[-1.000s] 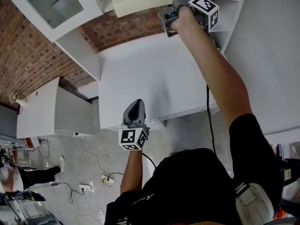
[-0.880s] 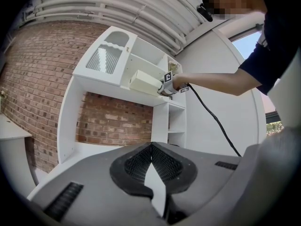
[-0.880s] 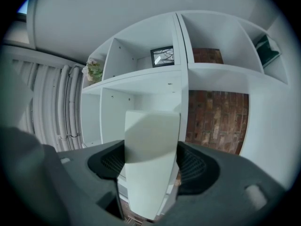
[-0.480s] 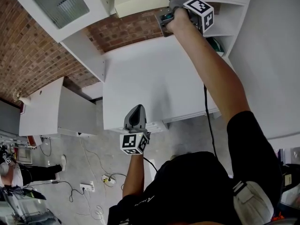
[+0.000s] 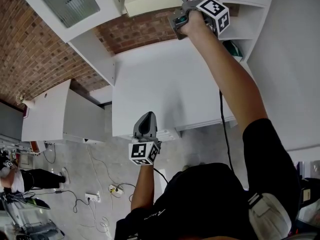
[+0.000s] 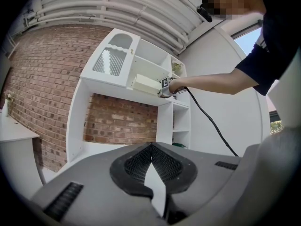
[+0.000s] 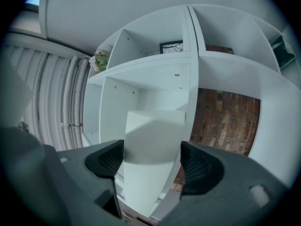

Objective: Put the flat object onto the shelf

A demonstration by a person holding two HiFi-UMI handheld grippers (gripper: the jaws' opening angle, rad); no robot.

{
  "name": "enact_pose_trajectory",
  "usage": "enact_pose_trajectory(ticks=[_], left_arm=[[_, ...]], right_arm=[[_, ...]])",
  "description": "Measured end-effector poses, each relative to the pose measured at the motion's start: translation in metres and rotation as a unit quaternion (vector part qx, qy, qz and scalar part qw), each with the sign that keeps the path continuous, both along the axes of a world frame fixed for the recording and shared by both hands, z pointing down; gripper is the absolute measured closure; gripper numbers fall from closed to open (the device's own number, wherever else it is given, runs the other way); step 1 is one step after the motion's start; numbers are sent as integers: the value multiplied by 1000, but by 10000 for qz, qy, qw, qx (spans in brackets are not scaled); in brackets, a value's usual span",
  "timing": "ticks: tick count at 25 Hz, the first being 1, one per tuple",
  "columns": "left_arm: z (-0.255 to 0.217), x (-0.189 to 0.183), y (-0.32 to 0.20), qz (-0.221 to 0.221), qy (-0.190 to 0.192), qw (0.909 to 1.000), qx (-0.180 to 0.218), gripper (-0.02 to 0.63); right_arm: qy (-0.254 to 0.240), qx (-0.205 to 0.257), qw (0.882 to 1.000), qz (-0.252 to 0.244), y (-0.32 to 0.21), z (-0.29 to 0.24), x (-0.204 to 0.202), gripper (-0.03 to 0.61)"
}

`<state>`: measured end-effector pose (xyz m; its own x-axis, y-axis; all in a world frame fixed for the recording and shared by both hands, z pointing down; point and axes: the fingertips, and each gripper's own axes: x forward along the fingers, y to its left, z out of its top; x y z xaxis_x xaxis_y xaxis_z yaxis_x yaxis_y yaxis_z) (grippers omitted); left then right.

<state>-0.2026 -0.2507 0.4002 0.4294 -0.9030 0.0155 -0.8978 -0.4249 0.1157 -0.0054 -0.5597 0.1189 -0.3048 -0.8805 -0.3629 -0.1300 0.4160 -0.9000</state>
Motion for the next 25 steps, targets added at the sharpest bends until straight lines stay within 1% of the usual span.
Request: enact_pose_trajectory(ticks=[2, 7, 13, 16, 19, 23, 25], left_arm=[[-1, 0, -1, 18, 0, 10000, 7, 615], [-9, 3, -4, 95, 6, 9999, 96, 615], [-44, 1, -18, 152, 52, 9990, 419, 615], [-58, 10, -20, 211, 67, 9980, 598, 615], [-67, 20, -20, 316, 64, 9970, 703, 615], [-78, 34, -15, 478, 107, 9956, 802, 615], [-84, 41, -12, 554, 157, 9947, 856, 615]], right_arm=[[-35, 107, 9999, -44, 3, -2, 0, 210], [-44, 291, 9995, -115, 14, -3, 3, 207], [-130, 346, 9993, -101, 37, -1, 14, 207], [-78, 434, 9989, -162, 60, 7, 23, 207], [153, 631, 9975, -291, 87, 9, 23, 207], [606, 993, 9922, -443, 126, 10, 21, 207], [910, 1131, 9883, -464, 146, 15, 22, 207]])
